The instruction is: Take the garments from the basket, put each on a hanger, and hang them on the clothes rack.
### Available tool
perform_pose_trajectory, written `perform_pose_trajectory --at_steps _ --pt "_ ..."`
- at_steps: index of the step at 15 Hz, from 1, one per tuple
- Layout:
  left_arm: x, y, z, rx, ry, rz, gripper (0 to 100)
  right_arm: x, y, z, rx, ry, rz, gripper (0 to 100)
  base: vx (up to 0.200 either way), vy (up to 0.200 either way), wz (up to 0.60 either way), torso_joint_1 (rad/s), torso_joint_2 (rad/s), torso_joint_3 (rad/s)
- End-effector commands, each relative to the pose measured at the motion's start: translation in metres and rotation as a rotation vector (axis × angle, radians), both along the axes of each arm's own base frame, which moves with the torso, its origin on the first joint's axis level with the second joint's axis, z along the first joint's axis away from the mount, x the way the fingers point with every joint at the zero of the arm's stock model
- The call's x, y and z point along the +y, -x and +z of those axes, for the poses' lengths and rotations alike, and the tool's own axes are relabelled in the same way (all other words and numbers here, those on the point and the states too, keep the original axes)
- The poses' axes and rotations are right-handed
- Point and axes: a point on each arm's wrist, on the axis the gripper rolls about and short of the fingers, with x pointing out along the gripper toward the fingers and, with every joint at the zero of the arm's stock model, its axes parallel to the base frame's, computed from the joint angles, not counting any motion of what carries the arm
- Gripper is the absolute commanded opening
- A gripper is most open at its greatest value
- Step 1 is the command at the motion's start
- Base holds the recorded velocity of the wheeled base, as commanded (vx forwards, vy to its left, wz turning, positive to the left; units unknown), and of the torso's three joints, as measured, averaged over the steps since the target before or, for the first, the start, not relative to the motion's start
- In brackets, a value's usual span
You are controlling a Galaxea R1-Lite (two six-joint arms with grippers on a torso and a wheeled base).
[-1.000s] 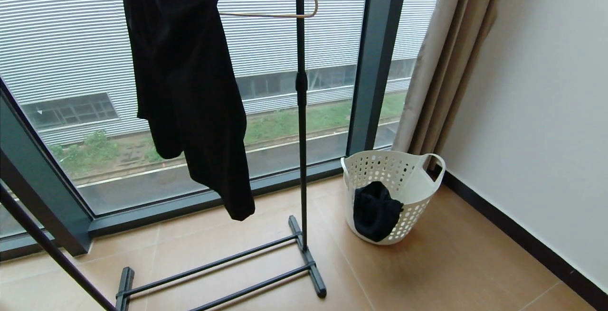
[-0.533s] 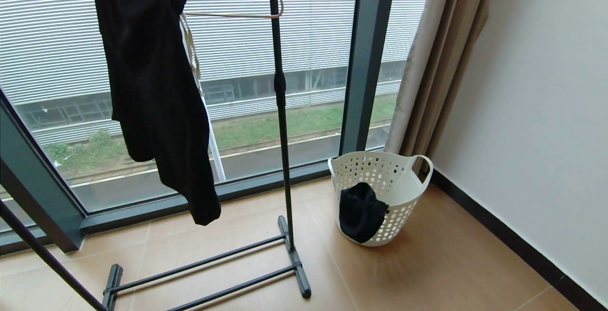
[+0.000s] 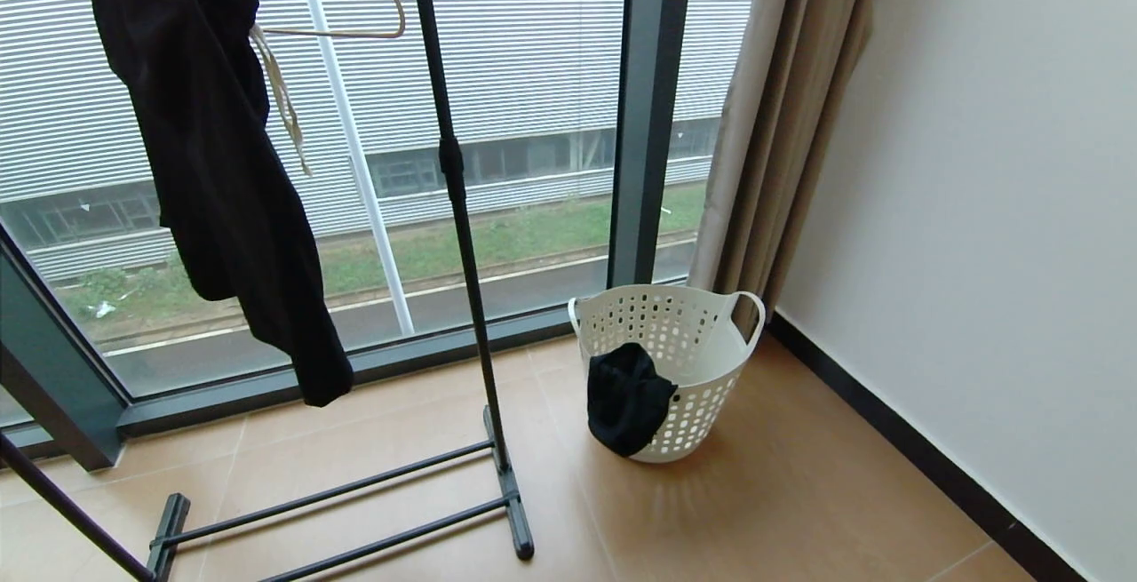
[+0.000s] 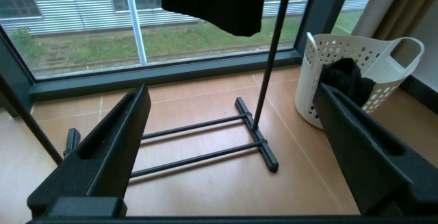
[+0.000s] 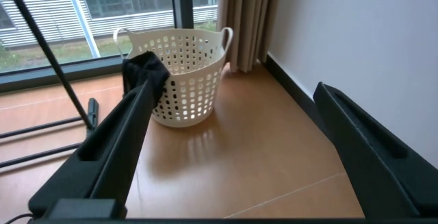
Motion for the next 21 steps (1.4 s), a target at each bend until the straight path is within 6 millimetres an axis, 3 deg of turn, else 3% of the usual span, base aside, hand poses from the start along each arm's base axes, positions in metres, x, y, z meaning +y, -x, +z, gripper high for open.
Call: perform_pose_trajectory --at_steps 1,9,21 --pt "0.0001 -0.0001 -0.0001 0.002 0.001 0.002 100 0.0000 -0.0001 0.0000 0.002 0.000 0.000 100 0.200 0.000 0.00 -0.007 0.00 0.017" --pt "0.0000 -0.0001 -0.0001 0.002 0.001 0.000 100 0.0000 -0.0001 0.0000 0.002 0.000 0.000 100 0.200 0.000 0.00 0.007 0.00 0.005" --pt "-0.0001 -0.0001 -0.0001 0.003 -0.010 -0.003 100 0.0000 0.0000 0.0000 0.000 0.000 0.000 100 0.000 0.000 0.00 0.000 0.00 -0.024"
